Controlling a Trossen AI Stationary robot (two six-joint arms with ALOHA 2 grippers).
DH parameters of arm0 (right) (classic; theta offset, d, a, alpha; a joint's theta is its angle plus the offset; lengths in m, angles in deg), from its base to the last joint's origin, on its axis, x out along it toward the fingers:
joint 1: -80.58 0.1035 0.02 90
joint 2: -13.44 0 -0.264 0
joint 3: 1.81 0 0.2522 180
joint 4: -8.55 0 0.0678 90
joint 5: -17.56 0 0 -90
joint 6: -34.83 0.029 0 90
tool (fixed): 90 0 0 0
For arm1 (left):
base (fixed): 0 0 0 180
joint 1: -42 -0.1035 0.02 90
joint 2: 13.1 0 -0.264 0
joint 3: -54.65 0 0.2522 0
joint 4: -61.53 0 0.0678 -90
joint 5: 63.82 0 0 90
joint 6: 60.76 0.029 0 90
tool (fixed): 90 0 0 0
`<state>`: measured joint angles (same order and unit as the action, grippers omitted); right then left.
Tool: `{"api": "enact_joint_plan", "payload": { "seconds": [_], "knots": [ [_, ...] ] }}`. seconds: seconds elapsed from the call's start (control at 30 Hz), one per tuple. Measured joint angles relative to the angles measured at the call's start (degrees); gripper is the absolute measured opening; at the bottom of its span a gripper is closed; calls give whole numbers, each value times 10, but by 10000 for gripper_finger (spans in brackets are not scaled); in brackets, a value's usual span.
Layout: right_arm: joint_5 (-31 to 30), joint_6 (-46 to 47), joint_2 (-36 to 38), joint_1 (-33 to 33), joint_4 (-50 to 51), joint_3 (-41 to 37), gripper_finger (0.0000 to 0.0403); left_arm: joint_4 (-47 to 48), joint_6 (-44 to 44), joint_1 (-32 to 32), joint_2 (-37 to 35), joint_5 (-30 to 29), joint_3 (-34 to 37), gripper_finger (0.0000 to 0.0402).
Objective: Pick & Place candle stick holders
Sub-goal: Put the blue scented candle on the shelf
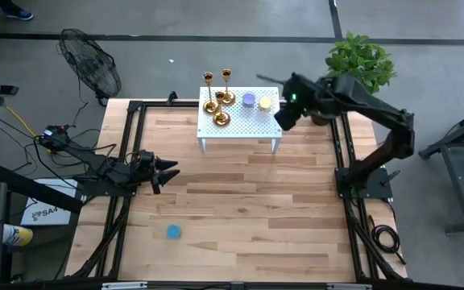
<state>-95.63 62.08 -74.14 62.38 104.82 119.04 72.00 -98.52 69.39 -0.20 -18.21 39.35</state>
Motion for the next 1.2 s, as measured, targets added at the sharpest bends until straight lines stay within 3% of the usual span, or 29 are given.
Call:
{"api": "enact_joint_plan", "payload": {
  "seconds": [0.23,0.4,0.73,0.93,1.2],
  "knots": [
    [-100,82,16,92,56,-34,177,3,-31,0,0,0,0,225],
    [-94,143,69,146,-1,-158,177,3,-31,0,0,0,0,225],
    [-59,233,188,241,-232,-396,177,10,-42,0,0,8,-9,225],
    [-64,230,227,264,-290,-469,177,7,11,0,0,-5,-54,225],
    [-71,184,284,274,-306,-510,177,22,9,0,1,-11,-97,225]
  ]
}}
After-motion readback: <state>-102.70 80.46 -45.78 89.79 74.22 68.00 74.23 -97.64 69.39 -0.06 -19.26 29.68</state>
